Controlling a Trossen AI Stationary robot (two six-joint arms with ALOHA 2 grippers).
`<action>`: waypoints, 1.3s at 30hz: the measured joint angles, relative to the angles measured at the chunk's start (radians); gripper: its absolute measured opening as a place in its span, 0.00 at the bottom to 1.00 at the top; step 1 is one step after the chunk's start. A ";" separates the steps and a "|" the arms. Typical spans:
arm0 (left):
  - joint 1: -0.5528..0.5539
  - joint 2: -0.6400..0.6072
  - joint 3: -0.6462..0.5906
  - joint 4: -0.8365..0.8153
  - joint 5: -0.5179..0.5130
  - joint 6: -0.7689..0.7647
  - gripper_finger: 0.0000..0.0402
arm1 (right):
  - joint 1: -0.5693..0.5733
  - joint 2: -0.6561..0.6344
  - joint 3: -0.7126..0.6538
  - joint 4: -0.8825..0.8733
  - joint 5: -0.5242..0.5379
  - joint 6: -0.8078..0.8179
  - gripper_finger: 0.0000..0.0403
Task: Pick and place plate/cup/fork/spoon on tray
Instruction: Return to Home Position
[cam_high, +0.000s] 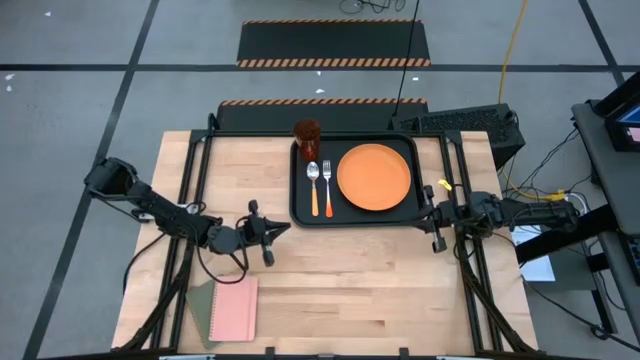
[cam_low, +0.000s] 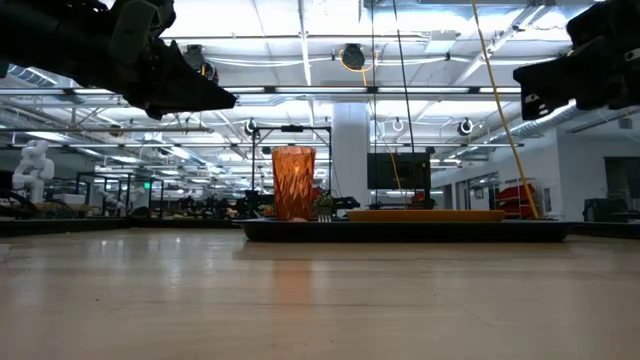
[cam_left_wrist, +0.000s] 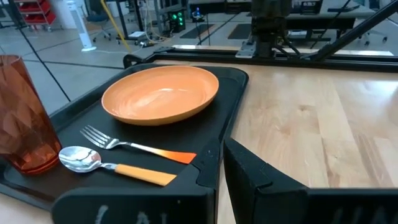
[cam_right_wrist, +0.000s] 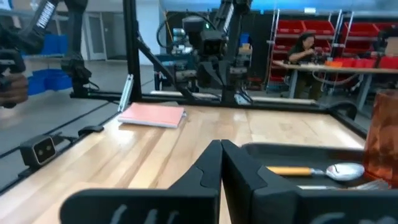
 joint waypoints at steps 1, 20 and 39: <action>0.000 -0.001 -0.001 0.003 0.000 0.003 0.06 | -0.003 0.006 0.000 0.000 -0.001 0.008 0.00; -0.014 -0.398 -0.278 0.074 0.094 0.066 0.06 | -0.006 0.021 0.000 0.007 0.097 -0.035 0.00; 0.298 -0.616 -0.364 0.032 0.483 0.198 0.02 | -0.006 0.021 0.000 0.008 0.098 -0.035 0.00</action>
